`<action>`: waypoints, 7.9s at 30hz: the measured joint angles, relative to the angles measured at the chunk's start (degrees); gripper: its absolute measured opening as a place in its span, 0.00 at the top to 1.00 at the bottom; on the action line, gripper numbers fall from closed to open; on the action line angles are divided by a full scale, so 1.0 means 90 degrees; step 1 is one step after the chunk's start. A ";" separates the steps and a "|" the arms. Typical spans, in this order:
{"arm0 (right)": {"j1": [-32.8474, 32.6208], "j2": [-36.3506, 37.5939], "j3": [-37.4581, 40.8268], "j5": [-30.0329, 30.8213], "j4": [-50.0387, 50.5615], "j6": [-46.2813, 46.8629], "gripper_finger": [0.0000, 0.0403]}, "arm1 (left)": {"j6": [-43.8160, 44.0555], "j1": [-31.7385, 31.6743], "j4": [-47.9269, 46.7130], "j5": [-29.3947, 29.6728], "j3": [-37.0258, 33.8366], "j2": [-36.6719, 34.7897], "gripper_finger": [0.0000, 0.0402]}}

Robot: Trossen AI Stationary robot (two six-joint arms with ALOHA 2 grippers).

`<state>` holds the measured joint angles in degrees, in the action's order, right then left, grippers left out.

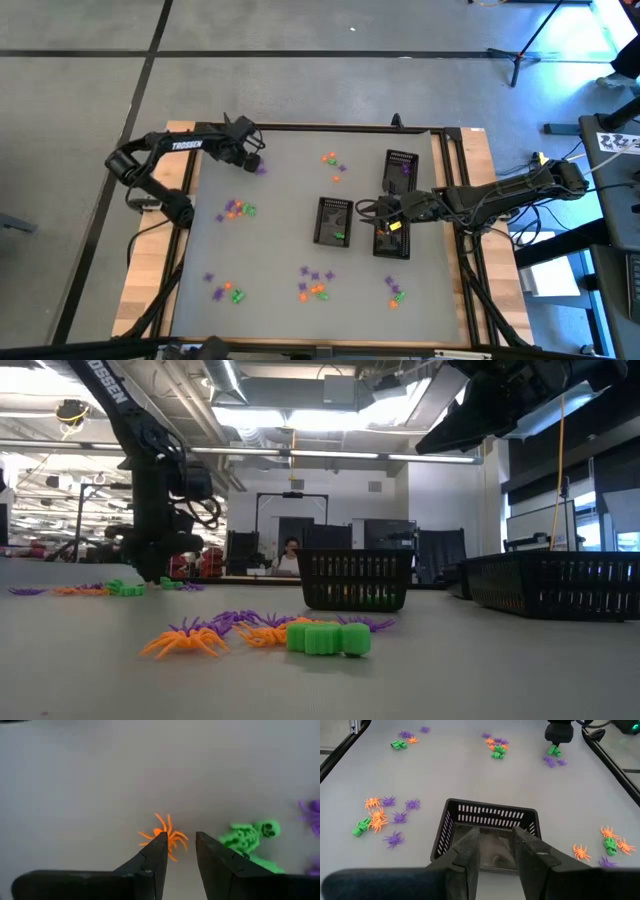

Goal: Sort Halloween decoration
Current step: Put the orange spider toy into the bottom right bin, then put the green skeleton toy into the bottom left bin

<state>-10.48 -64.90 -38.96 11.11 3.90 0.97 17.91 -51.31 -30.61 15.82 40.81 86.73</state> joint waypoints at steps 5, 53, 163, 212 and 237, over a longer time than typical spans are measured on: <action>0.0002 0.0000 0.0000 0.0000 0.0000 0.0000 0.73 | 0.0001 0.0000 -0.0033 -0.0004 0.0069 0.0050 0.78; 0.0458 -0.0603 0.0007 -0.0284 -0.1117 -0.0349 0.73 | -0.1136 0.4155 0.1750 -0.2022 0.1638 -0.0846 1.00; 0.1326 -0.0294 -0.0022 -0.1753 0.3019 0.1103 0.87 | -0.0051 0.5326 0.1163 0.1684 0.1628 -0.0839 0.69; 0.1333 -0.0299 -0.0022 -0.1279 -0.0049 0.0000 0.61 | -0.0148 0.0809 -0.1336 -0.0058 0.1628 0.0882 0.69; 0.1333 -0.0301 -0.0022 -0.1280 -0.0039 0.0007 0.61 | -0.0301 0.0794 -0.1218 -0.0207 0.1653 0.1626 0.80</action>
<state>1.52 -67.61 -39.16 -0.40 3.55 1.04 15.20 -44.16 -41.57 13.96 55.68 101.36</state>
